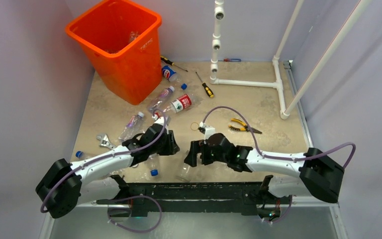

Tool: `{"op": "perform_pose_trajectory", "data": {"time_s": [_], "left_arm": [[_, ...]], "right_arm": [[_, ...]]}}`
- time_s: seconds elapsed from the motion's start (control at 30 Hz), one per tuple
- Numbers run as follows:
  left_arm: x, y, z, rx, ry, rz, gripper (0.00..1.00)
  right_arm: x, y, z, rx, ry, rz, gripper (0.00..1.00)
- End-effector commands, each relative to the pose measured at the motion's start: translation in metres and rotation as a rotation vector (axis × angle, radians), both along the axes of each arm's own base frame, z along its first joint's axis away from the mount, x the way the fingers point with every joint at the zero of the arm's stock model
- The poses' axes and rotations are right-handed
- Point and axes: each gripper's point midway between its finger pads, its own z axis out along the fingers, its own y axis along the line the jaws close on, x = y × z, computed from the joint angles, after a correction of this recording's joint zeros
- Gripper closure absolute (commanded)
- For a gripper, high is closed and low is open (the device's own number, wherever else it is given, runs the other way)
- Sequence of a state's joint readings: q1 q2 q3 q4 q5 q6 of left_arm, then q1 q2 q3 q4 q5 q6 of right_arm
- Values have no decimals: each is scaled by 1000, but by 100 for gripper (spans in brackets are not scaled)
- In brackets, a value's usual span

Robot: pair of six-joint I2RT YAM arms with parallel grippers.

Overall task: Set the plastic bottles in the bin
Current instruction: Pick up the plastic bottle from the corner of the board.

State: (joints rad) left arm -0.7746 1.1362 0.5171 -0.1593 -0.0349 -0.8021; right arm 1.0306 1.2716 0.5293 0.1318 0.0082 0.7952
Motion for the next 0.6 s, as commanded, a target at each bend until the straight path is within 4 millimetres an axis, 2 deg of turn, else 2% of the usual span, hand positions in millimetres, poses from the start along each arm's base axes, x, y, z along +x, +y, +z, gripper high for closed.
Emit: {"op": "perform_pose_trajectory", "data": {"time_s": [0.0,0.17,0.3,0.47,0.57], "left_arm": [[-2,5,5,-13,-14,24,69],[-8,10,2,-22,-11,32,71],[-11,12,1,-39,-14,36,73],[-18,12,5,-75,-18,22,74],[-23,11,7,-97,-13,12,75]], "right_arm": [[-1,-3,24,23,-11,-40,1],[-11,2,24,41,46,-44,1],[-12,6,5,-8,110,-90,1],[-25,13,-25,-84,166,-113,1],[-29,19,-33,-103,172,-111,1]]}}
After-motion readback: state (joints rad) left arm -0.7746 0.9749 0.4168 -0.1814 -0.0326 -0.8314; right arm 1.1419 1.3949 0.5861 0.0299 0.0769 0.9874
